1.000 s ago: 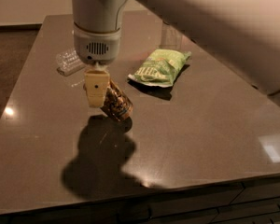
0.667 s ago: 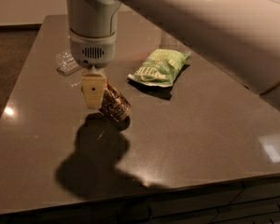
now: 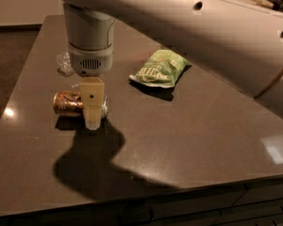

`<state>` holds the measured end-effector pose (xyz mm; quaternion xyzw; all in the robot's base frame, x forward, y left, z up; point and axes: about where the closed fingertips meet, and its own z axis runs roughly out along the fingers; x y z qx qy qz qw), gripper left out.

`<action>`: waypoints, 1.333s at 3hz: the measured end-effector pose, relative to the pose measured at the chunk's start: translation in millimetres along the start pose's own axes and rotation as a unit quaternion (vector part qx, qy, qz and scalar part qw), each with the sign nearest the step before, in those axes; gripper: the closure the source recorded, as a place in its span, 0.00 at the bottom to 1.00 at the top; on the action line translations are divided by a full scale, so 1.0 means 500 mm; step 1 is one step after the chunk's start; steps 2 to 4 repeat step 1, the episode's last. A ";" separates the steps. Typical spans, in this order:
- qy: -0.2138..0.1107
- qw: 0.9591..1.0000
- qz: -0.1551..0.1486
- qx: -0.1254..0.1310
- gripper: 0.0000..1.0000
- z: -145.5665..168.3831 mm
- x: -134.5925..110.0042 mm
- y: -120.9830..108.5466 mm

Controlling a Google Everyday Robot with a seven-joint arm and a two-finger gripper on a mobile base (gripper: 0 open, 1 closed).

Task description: Knock orange can over

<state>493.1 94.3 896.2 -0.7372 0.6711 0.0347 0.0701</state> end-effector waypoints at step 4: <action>0.000 1.000 0.000 0.000 0.00 0.000 0.000 0.000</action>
Offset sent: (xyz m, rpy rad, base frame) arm 0.0000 0.0000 0.0000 0.0000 0.0000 0.0000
